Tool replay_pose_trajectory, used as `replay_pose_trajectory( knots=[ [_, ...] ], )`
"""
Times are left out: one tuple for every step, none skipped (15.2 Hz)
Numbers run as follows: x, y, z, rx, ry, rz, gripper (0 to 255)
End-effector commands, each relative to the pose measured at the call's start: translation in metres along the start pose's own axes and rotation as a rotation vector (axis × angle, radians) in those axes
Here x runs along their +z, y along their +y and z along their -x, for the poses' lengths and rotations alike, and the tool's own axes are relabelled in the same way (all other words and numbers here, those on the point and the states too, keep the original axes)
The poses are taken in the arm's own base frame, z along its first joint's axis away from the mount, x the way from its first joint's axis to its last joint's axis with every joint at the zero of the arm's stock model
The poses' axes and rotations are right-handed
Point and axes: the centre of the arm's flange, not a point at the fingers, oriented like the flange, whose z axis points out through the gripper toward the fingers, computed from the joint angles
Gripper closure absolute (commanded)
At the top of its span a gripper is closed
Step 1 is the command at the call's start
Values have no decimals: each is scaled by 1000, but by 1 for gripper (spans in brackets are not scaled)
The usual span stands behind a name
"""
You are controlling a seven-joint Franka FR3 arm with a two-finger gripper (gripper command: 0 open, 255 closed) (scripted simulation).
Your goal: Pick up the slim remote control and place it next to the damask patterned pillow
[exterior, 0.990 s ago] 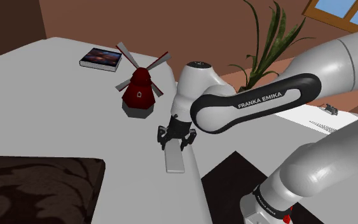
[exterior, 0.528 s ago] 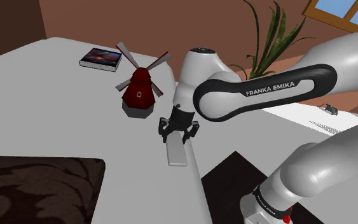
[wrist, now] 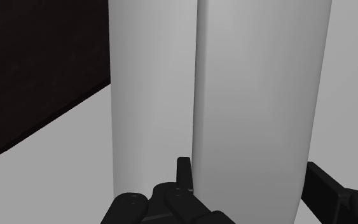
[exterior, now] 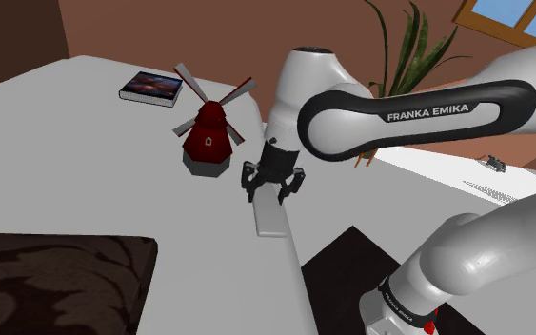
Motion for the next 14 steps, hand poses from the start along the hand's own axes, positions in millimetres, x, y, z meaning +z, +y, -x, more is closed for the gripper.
replay_pose_trajectory(
  knots=[
    [-11,0,0,0,0,0,255],
    [-16,0,0,0,0,0,255],
    [-21,0,0,0,0,0,255],
    [-26,0,0,0,0,0,255],
    [-32,0,0,0,0,0,255],
    [-37,0,0,0,0,0,255],
    [-42,0,0,0,0,0,255],
    [-48,0,0,0,0,0,255],
    [-53,0,0,0,0,0,255],
    [-58,0,0,0,0,0,255],
    [-63,0,0,0,0,0,255],
    [-69,0,0,0,0,0,255],
    [-74,0,0,0,0,0,255],
    [-79,0,0,0,0,0,255]
  ],
)
